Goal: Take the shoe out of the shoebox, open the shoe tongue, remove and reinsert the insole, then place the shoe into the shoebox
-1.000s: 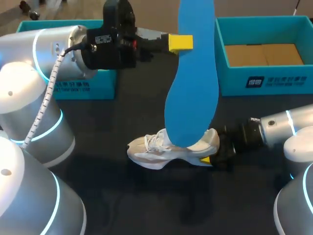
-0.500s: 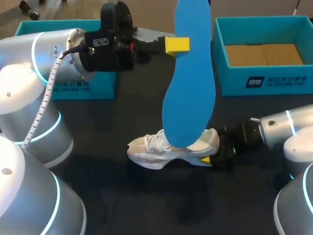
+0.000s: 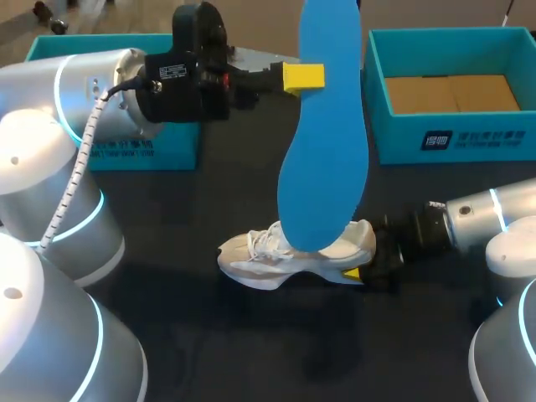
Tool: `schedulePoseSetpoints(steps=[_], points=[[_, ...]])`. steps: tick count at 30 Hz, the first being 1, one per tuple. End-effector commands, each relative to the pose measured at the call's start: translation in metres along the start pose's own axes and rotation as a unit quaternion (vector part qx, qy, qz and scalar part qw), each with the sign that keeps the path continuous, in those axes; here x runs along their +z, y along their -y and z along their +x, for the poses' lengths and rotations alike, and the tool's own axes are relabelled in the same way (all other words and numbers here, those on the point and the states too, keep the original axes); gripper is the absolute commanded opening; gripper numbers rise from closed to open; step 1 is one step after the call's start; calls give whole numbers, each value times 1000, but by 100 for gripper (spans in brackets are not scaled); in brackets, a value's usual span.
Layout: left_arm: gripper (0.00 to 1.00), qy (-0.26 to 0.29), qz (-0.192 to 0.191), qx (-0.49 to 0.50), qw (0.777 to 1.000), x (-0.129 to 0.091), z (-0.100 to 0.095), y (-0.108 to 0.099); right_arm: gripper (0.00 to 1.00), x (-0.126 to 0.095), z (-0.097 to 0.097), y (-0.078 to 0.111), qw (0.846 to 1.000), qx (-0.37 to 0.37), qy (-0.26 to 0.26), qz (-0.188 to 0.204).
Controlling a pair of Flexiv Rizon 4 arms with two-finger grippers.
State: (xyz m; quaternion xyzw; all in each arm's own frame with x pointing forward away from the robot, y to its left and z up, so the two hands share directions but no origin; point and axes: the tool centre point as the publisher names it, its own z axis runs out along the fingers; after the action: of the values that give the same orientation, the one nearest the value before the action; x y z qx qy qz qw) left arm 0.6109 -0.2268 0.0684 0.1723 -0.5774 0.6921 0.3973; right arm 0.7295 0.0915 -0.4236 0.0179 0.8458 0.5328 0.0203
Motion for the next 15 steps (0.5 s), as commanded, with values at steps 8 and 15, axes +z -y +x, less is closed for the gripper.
schedulePoseSetpoints(steps=[8, 15], points=[[0, -1, 1, 0, 1000, 1, -1, 0, 100, 0, 1, -1, 1000, 0, -1, 7], [0, -1, 1, 0, 1000, 1, -1, 0, 100, -7, 1, -6, 999, 18, -5, 39]])
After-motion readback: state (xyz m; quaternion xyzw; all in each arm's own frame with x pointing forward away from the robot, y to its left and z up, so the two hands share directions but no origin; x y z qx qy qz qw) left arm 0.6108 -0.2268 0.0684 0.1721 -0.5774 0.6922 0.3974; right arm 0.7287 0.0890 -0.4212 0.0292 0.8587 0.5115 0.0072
